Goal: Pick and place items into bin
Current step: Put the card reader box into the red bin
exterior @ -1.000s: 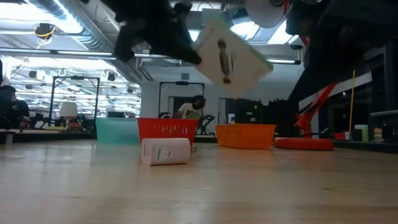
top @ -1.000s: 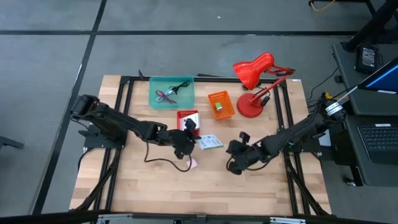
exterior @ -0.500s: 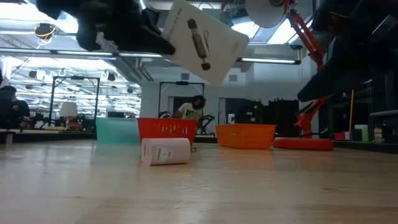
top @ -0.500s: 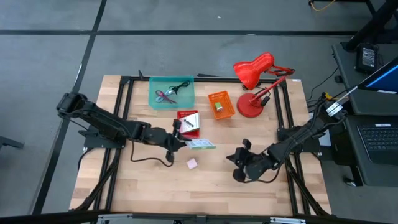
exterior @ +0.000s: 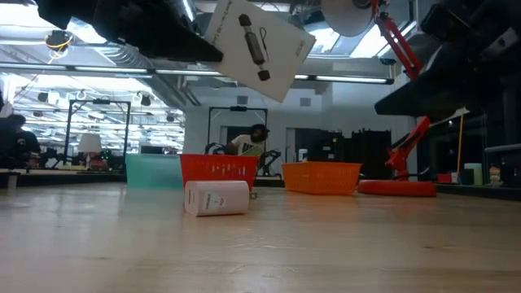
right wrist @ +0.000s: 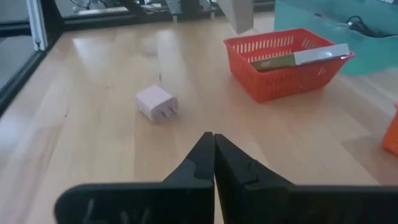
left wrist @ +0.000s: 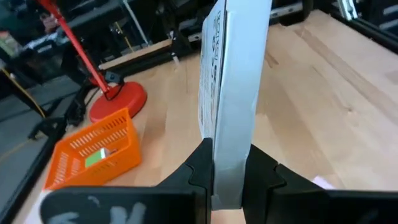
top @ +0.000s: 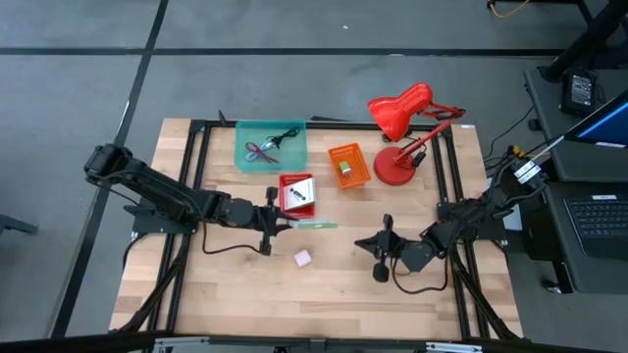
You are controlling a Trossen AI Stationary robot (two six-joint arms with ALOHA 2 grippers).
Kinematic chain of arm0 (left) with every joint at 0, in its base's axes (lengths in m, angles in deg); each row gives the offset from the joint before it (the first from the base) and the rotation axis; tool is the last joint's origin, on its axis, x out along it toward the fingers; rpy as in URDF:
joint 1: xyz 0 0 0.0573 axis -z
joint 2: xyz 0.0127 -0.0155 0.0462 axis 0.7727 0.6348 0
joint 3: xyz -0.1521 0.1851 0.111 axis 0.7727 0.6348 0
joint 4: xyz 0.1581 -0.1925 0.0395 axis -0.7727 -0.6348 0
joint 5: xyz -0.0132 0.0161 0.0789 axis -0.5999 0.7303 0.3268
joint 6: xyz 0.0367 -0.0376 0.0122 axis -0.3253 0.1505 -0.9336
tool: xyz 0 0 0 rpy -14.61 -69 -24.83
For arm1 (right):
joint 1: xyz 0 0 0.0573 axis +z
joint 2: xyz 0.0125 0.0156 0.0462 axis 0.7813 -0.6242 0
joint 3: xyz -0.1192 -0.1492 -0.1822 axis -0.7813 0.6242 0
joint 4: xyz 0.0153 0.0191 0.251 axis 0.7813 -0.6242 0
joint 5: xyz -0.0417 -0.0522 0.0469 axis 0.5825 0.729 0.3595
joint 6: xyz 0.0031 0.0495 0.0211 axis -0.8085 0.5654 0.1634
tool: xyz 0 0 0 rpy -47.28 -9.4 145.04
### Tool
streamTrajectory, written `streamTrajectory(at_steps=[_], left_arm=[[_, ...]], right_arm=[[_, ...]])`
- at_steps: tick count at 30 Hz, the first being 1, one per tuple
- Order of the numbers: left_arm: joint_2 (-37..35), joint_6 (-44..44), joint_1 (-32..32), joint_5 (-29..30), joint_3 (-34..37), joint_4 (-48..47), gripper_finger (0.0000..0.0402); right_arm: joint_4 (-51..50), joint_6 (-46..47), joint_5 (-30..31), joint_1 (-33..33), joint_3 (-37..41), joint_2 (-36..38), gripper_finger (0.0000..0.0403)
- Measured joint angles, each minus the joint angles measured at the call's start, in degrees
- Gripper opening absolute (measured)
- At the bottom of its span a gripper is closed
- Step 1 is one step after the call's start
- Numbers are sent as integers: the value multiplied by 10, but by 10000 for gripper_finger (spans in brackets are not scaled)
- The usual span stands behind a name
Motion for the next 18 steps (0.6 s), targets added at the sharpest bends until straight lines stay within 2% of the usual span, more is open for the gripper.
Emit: streamTrajectory(at_steps=[4,8,14,18], left_arm=[[0,50,0,22,0,4,41],[0,99,0,88,0,-4,41],[0,154,0,138,0,-8,41],[0,195,0,188,-6,-64,41]], right_arm=[[0,-2,1,-2,6,0,0],[0,-21,1,-2,6,0,0],[0,-30,1,-2,6,0,0],[-1,-32,1,-2,5,0,0]])
